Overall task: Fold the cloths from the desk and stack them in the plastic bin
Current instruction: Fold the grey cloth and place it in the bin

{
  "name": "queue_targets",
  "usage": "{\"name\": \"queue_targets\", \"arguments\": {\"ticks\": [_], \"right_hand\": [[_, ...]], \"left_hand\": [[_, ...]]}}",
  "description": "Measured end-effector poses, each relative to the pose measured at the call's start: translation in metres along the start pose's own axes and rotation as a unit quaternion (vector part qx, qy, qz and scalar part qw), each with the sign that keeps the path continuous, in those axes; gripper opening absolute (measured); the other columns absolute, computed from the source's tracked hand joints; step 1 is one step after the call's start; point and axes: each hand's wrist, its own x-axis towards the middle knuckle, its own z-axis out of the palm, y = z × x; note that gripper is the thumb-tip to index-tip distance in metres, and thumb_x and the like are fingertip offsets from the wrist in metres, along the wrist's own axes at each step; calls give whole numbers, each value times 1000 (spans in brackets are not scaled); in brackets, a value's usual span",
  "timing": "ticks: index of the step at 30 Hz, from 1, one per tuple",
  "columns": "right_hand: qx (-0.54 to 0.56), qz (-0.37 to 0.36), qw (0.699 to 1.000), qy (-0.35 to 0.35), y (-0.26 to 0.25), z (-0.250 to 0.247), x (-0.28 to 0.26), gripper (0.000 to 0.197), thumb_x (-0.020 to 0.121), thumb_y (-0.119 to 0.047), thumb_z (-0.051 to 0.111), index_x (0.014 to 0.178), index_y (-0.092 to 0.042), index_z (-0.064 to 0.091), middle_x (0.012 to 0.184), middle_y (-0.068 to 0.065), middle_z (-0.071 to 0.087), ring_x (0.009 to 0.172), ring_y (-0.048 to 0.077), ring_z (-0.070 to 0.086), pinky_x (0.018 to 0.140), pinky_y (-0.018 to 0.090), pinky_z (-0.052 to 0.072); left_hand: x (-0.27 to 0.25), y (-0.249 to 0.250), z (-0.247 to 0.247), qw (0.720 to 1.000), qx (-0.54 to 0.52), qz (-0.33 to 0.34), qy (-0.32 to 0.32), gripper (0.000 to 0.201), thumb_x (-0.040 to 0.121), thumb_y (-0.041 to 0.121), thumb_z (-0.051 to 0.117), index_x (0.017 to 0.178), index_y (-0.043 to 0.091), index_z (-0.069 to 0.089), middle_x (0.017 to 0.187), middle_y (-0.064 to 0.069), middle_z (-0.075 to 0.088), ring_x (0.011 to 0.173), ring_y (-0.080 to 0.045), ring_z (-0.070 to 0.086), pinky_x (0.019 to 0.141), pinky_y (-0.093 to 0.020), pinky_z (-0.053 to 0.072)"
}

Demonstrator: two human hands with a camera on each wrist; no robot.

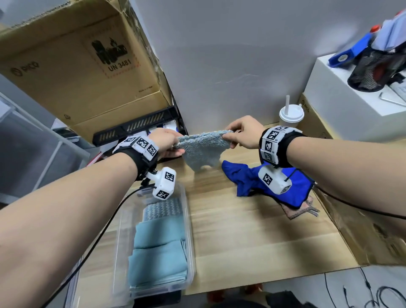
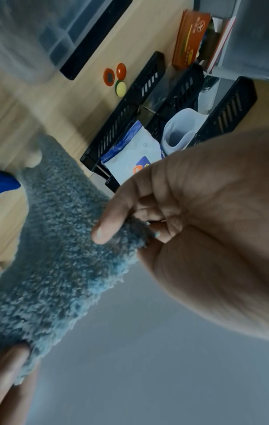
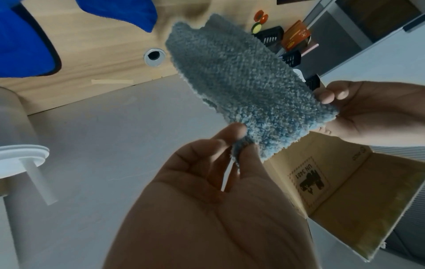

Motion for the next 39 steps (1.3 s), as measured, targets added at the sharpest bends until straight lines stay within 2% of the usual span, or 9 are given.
{"name": "queue_targets", "arguments": {"ticks": [3, 8, 13, 16, 20, 23, 28, 34, 39], "right_hand": [[58, 8, 998, 7, -4, -2, 6, 17, 90, -15, 66, 88, 1, 72, 79, 20, 73, 70, 19, 72, 70, 32, 57], [111, 24, 993, -18, -6, -10, 3, 18, 91, -12, 65, 92, 5, 70, 81, 22, 73, 74, 22, 69, 70, 32, 54], [110, 42, 993, -30, -7, -11, -2, 20, 91, -11, 65, 95, 9, 68, 85, 25, 72, 76, 26, 66, 68, 32, 52], [98, 46, 994, -13, -11, -14, -3, 20, 90, -13, 65, 91, 7, 69, 80, 25, 72, 70, 26, 60, 57, 26, 47], [91, 30, 995, 20, -25, -18, -6, 18, 92, -9, 63, 89, 7, 68, 66, 16, 70, 47, 11, 55, 42, 14, 42], [116, 5, 992, 48, -31, -20, -7, 11, 91, -8, 65, 87, 0, 71, 56, -1, 67, 49, 5, 61, 51, 16, 51], [111, -3, 992, 51, -30, -24, -7, 7, 89, -12, 67, 91, -8, 73, 71, 2, 69, 58, 2, 64, 62, 18, 56], [-7, 21, 997, -78, 3, -11, -26, 8, 85, -14, 72, 78, -13, 75, 67, 0, 70, 53, 4, 58, 57, 18, 51], [-89, 96, 955, -267, 51, 28, -52, 12, 83, -14, 76, 75, -23, 73, 72, 2, 73, 62, 6, 64, 56, 20, 51]], "left_hand": [[2, 4, -3, 999, -15, 22, 30, 32, 92, -9, 39, 108, 2, 65, 84, -19, 64, 44, -16, 65, 38, -21, 52], [-1, 3, -6, 998, -42, -19, -43, 32, 89, -6, 53, 121, -9, 57, 106, -21, 67, 70, -24, 74, 51, -24, 58], [-6, -6, -5, 990, -112, -11, -84, 20, 83, -6, 63, 101, -4, 56, 98, -18, 56, 84, -30, 72, 63, -25, 59], [-13, -8, -6, 995, -11, 55, -84, 37, 69, -6, 80, 92, 5, 53, 90, -10, 60, 82, -24, 71, 78, -36, 60], [-19, -3, -6, 994, 25, 104, -29, 24, 79, -9, 73, 99, -9, 59, 66, -19, 59, 43, -15, 62, 53, -31, 59], [-24, 0, -8, 985, 67, 160, 24, 28, 81, -6, 73, 102, -18, 61, 66, -19, 60, 39, -12, 57, 44, -27, 54], [-35, 5, -12, 967, 165, 187, 53, 17, 77, 6, 80, 82, -3, 66, 64, -14, 63, 42, -14, 58, 40, -23, 52], [-41, -30, 7, 932, 324, 161, -28, 24, 75, 18, 84, 72, 5, 63, 58, -10, 64, 40, -12, 59, 40, -22, 48], [-46, -87, 52, 880, 443, 63, -162, 29, 69, 22, 88, 76, 16, 61, 56, -4, 65, 45, -19, 61, 51, -29, 55]]}}
